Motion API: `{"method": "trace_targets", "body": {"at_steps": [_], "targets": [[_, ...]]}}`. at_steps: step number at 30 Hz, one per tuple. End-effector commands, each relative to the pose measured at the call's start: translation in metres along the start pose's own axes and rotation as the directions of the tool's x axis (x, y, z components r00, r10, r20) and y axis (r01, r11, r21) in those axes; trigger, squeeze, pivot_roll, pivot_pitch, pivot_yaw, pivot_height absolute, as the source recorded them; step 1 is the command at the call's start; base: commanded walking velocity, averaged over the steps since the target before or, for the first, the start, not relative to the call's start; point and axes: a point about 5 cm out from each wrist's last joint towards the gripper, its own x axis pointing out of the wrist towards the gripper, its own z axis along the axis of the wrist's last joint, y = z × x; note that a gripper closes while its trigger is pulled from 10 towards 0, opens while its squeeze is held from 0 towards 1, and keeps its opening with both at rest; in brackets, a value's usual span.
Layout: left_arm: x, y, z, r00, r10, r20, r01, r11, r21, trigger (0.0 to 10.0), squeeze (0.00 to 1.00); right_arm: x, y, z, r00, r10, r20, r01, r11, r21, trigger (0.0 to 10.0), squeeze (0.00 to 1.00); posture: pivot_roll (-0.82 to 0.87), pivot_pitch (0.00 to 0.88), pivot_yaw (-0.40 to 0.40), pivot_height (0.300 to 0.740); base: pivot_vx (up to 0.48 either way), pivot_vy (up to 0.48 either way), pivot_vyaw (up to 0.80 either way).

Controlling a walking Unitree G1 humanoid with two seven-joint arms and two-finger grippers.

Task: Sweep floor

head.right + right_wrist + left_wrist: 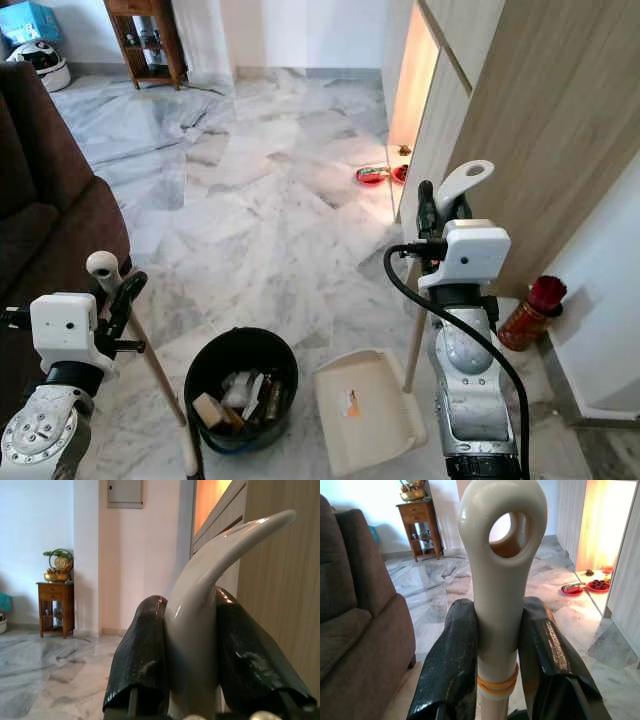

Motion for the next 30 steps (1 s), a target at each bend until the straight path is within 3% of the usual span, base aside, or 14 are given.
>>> {"method": "trace_targets", "body": {"at_steps": [1, 30], "targets": [[0.0016, 0.0018, 0.0116, 0.998, 0.004, 0.061, -0.005, 1.000, 0.022, 10.0, 0.00, 0.0048, -0.0003, 0.0079, 0.999, 0.003, 0.043, -0.003, 1.000, 0.000, 10.0, 0.00, 0.03, 0.047, 0.019, 0.740, -0.300, 0.000, 0.00], [0.0037, 0.0023, 0.0117, 0.998, 0.008, 0.062, -0.010, 1.000, 0.022, 10.0, 0.00, 0.0044, 0.0051, 0.0071, 0.999, 0.010, 0.038, -0.011, 1.000, 0.011, 10.0, 0.00, 0.03, 0.064, 0.019, 0.740, -0.323, 0.000, 0.00]]}}
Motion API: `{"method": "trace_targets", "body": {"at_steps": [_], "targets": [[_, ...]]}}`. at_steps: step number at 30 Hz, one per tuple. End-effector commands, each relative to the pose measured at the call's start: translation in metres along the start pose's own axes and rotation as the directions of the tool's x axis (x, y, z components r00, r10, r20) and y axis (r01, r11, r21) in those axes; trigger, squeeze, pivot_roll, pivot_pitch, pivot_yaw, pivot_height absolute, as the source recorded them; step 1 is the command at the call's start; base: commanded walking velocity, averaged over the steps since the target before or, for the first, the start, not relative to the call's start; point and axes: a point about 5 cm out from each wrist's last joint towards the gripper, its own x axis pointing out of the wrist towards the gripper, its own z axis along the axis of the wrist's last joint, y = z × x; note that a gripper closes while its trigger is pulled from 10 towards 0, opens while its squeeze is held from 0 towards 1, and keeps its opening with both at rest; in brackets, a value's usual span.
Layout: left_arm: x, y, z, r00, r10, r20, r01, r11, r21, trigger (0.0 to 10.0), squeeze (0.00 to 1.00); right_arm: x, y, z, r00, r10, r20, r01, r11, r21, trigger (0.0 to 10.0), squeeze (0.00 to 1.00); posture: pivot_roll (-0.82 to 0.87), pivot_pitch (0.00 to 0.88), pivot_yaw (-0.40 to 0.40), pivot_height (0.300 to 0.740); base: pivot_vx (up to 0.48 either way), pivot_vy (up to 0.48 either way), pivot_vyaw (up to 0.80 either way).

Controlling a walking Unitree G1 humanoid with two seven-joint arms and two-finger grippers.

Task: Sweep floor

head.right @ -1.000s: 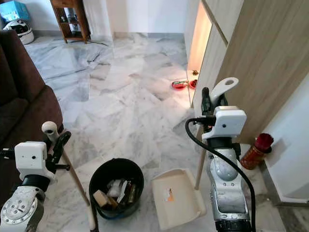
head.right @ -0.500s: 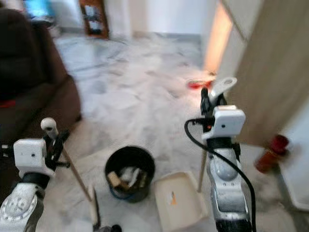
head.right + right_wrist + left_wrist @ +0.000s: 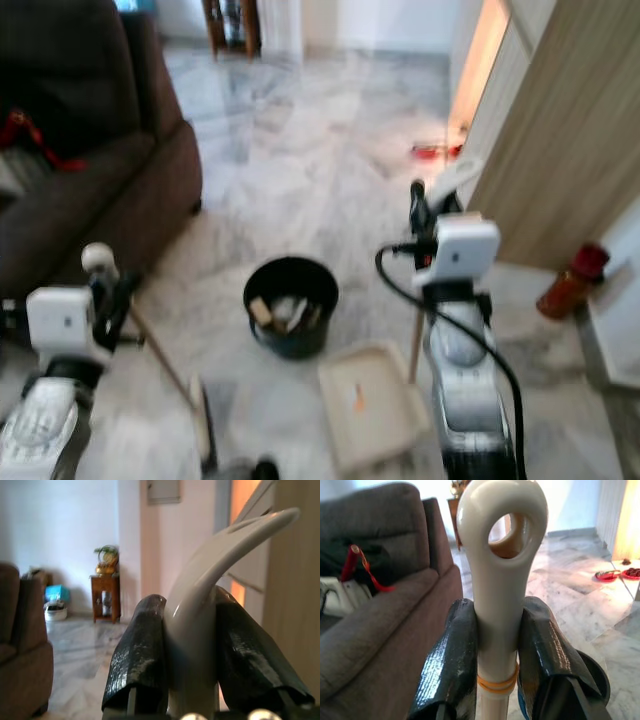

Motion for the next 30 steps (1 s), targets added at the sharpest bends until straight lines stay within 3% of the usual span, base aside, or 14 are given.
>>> {"method": "trace_targets", "body": {"at_steps": [1, 10, 30], "targets": [[0.0027, 0.0027, 0.0095, 0.999, 0.004, 0.049, -0.006, 1.000, 0.026, 10.0, 0.00, 0.0058, 0.0007, 0.0141, 0.998, 0.000, 0.069, 0.000, 1.000, 0.001, 10.0, 0.00, 0.03, 0.064, 0.019, 0.740, -0.322, 0.000, 0.00], [0.0048, 0.0001, 0.0086, 0.999, 0.006, 0.048, -0.007, 1.000, 0.023, 10.0, 0.00, 0.0051, 0.0035, 0.0119, 0.999, 0.001, 0.049, -0.001, 1.000, 0.006, 10.0, 0.00, 0.03, 0.065, 0.016, 0.740, -0.069, 0.000, -0.06], [0.0087, -0.0023, 0.0070, 0.999, 0.012, 0.046, -0.013, 1.000, 0.026, 10.0, 0.00, 0.0057, 0.0100, 0.0115, 0.999, 0.028, 0.033, -0.029, 0.999, 0.020, 10.0, 0.00, 0.02, 0.066, 0.007, 0.740, 0.000, 0.000, -0.80]]}}
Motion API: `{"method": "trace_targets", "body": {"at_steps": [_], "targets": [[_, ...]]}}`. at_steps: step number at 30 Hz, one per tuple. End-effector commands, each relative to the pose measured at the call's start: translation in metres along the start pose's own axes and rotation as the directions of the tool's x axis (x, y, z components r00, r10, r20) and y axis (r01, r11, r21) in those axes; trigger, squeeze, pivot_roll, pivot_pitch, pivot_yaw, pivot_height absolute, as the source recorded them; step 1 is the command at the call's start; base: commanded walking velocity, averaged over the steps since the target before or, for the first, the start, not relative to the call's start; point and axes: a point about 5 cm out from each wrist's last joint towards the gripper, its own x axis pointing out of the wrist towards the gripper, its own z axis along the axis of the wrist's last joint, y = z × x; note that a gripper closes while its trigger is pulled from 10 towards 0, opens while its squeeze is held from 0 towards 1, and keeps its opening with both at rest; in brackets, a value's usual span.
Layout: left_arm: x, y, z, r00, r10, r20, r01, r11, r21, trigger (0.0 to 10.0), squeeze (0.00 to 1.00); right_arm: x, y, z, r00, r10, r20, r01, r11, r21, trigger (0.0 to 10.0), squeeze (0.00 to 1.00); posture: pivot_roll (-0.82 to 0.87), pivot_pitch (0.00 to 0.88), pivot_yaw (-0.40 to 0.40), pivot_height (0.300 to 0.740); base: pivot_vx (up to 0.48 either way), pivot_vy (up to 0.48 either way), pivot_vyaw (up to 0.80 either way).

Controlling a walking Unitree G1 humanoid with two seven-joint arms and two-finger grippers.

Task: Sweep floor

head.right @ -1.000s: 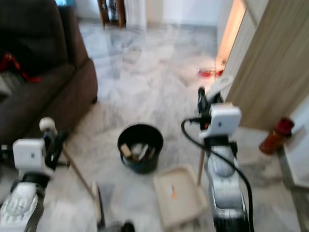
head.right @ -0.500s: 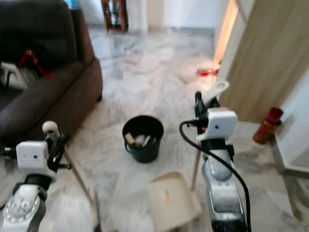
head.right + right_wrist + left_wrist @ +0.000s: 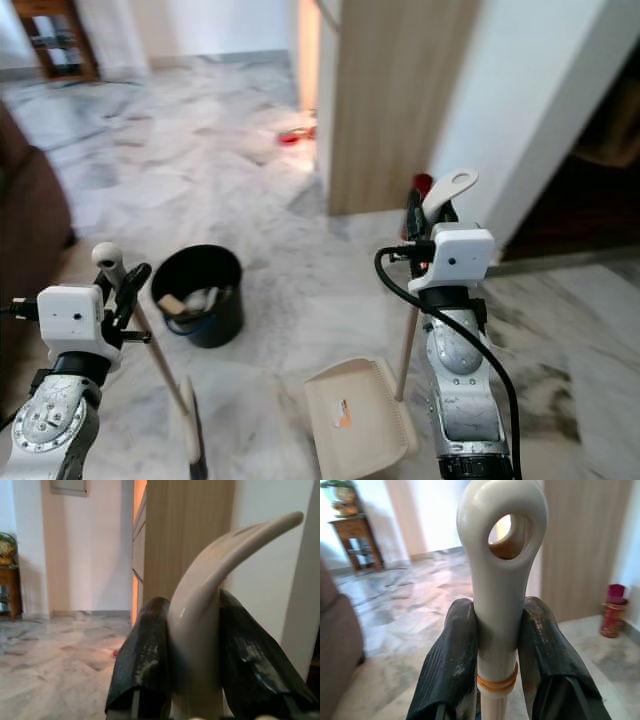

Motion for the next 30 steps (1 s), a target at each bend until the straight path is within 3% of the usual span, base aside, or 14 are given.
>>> {"method": "trace_targets", "body": {"at_steps": [1, 22, 30], "targets": [[0.0001, 0.0025, 0.0042, 1.000, 0.010, 0.027, -0.010, 1.000, 0.024, 10.0, 0.00, 0.0047, 0.0025, 0.0127, 0.998, 0.007, 0.055, -0.008, 1.000, 0.007, 10.0, 0.00, 0.02, 0.063, 0.007, 0.740, 0.000, 0.000, -0.80], [0.0020, -0.0001, 0.0036, 1.000, -0.005, 0.024, 0.003, 0.998, 0.067, 10.0, 0.00, 0.0062, 0.0067, 0.0133, 0.999, 0.009, 0.052, -0.010, 1.000, 0.017, 10.0, 0.00, 0.02, 0.041, 0.008, 0.740, 0.000, -0.091, -0.80], [0.0028, -0.0007, 0.0039, 1.000, -0.002, 0.027, 0.000, 0.999, 0.049, 10.0, 0.00, 0.0061, 0.0072, 0.0131, 0.999, 0.011, 0.047, -0.012, 1.000, 0.016, 10.0, 0.00, 0.02, 0.049, 0.006, 0.740, 0.000, -0.145, -0.80]]}}
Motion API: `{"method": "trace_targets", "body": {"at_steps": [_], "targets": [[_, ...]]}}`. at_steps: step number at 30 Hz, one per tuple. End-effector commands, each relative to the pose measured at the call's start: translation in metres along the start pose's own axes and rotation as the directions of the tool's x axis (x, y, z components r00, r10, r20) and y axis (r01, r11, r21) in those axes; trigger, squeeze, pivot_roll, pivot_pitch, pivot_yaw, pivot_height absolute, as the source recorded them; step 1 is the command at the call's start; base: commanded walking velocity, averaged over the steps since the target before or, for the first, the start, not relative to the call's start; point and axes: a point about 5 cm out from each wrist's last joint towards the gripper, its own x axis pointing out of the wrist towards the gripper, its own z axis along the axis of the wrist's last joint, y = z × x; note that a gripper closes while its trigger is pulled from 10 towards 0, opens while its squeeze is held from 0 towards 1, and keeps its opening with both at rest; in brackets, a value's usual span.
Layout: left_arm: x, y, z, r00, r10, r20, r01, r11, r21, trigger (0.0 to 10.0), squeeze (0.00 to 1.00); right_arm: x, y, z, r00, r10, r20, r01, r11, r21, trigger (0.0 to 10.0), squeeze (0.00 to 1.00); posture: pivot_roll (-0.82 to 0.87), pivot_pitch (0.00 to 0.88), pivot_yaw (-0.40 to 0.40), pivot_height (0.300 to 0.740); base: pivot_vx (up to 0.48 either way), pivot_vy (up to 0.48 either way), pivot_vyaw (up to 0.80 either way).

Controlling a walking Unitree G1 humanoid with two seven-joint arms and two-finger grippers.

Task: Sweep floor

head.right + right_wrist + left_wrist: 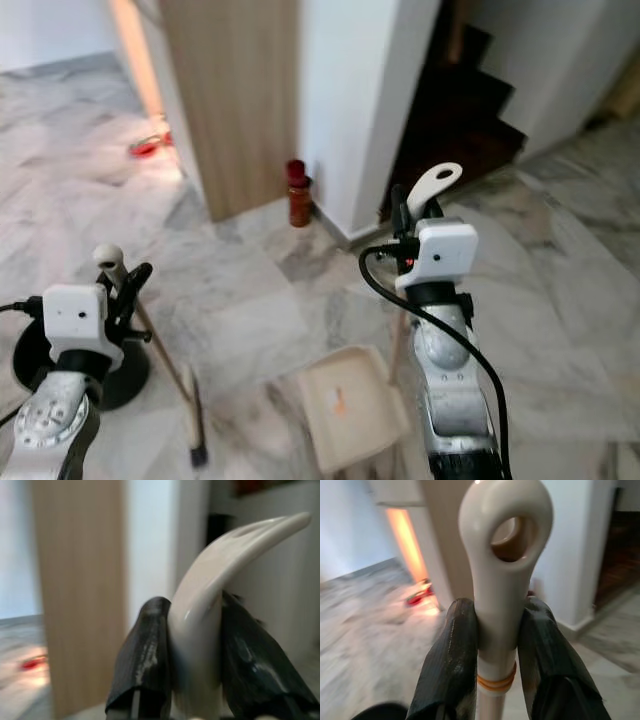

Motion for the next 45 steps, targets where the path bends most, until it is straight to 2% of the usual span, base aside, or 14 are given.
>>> {"method": "trace_targets", "body": {"at_steps": [1, 29, 36, 45], "targets": [[0.002, -0.002, 0.008, 0.999, -0.005, 0.040, 0.004, 1.000, 0.010, 10.0, 0.00, 0.003, -0.004, 0.009, 0.999, -0.007, 0.036, 0.008, 1.000, -0.020, 10.0, 0.00, 0.02, 0.051, 0.005, 0.740, 0.000, 0.000, -0.80], [0.007, -0.002, 0.009, 0.998, 0.018, 0.056, -0.017, 1.000, -0.016, 10.0, 0.00, 0.004, -0.001, 0.010, 0.999, -0.013, 0.034, 0.013, 1.000, -0.011, 10.0, 0.00, 0.02, 0.062, 0.002, 0.740, 0.000, -0.072, -0.80], [0.015, 0.002, 0.012, 0.997, 0.016, 0.073, -0.015, 1.000, -0.020, 10.0, 0.00, 0.005, 0.004, 0.010, 0.999, -0.029, 0.036, 0.029, 1.000, 0.004, 10.0, 0.00, 0.01, 0.044, 0.016, 0.740, 0.000, 0.000, -0.80], [0.014, 0.005, 0.012, 0.996, 0.052, 0.075, -0.045, 0.995, -0.087, 10.0, 0.00, 0.001, 0.011, 0.007, 0.999, -0.023, 0.022, 0.022, 0.999, 0.035, 10.0, 0.00, 0.02, 0.027, 0.019, 0.740, 0.000, 0.000, -0.80]]}}
